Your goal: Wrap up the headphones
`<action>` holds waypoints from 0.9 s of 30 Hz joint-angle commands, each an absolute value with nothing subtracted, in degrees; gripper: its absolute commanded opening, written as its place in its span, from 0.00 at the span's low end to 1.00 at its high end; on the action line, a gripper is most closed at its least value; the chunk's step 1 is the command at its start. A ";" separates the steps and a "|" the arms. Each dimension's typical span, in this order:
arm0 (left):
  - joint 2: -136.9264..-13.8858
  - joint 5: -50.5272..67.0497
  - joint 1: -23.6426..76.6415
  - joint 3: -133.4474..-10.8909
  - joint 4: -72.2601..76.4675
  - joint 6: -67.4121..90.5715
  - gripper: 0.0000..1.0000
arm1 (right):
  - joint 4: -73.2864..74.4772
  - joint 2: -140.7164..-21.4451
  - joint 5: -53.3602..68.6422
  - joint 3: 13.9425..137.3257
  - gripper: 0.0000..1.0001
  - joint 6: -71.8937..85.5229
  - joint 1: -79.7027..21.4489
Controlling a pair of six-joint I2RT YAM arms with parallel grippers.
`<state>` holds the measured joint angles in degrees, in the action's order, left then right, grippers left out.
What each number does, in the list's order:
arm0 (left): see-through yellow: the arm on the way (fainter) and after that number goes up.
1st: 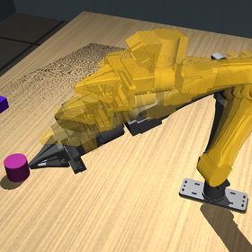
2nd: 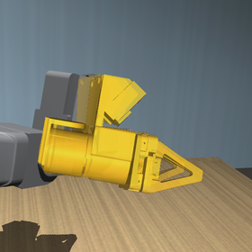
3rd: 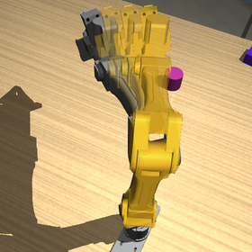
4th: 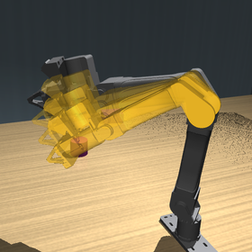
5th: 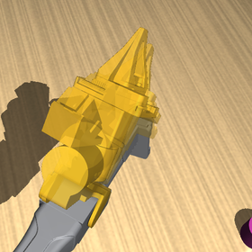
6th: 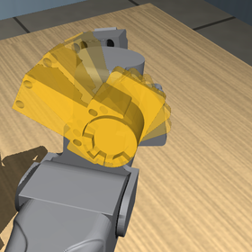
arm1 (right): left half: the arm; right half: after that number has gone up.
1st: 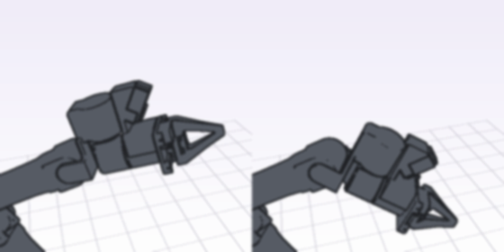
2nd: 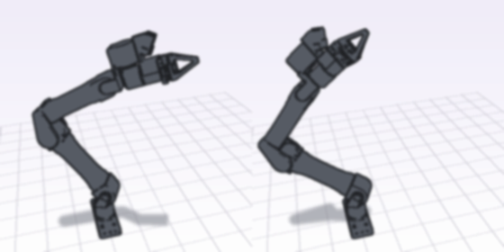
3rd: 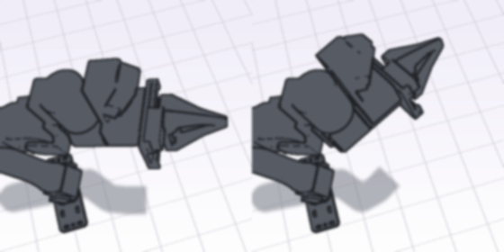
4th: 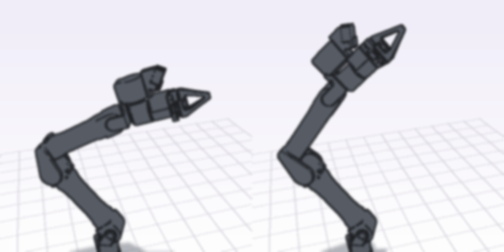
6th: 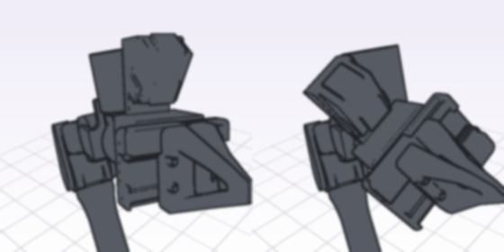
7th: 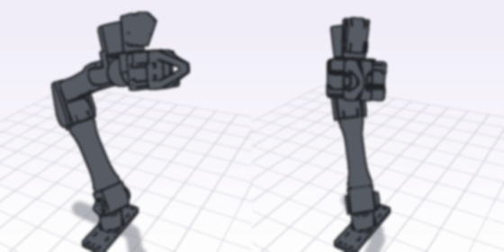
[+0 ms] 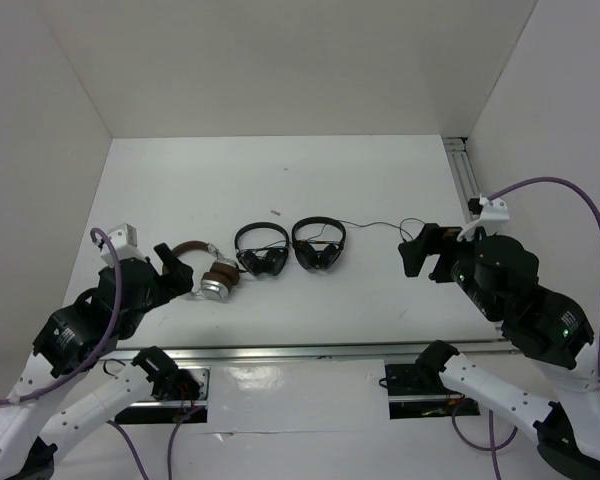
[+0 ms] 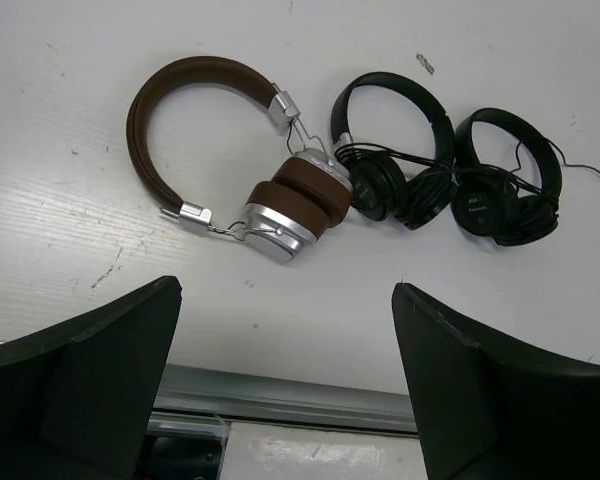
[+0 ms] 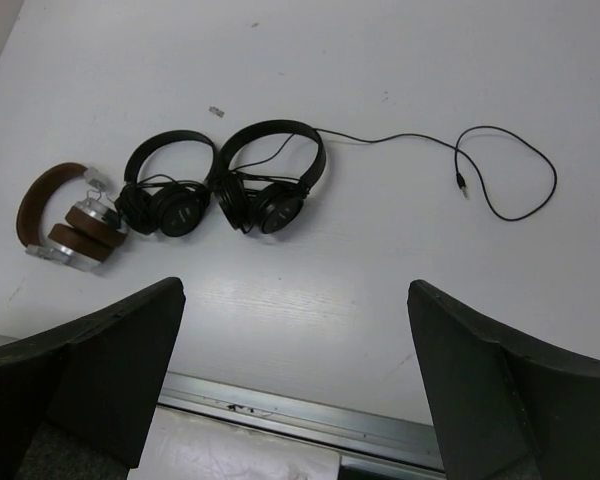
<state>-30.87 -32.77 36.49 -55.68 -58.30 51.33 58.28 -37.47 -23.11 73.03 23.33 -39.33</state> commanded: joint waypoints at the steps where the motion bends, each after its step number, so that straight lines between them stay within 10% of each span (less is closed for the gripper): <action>1: -30.32 -32.96 36.74 -56.52 -57.04 50.98 1.00 | 57.74 -36.48 -25.31 74.27 1.00 23.47 -39.11; 15: -51.40 -36.20 34.64 -56.42 -47.72 40.17 1.00 | 48.26 -31.73 -10.12 66.71 1.00 21.01 -39.11; 27: -68.81 -22.60 3.00 -57.66 -40.28 33.67 1.00 | 33.85 -26.54 3.08 55.02 1.00 23.91 -38.06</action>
<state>-66.61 -26.87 6.98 -55.66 -45.19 36.07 41.34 -27.07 -0.64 55.81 23.20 -38.65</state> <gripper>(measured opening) 0.997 0.999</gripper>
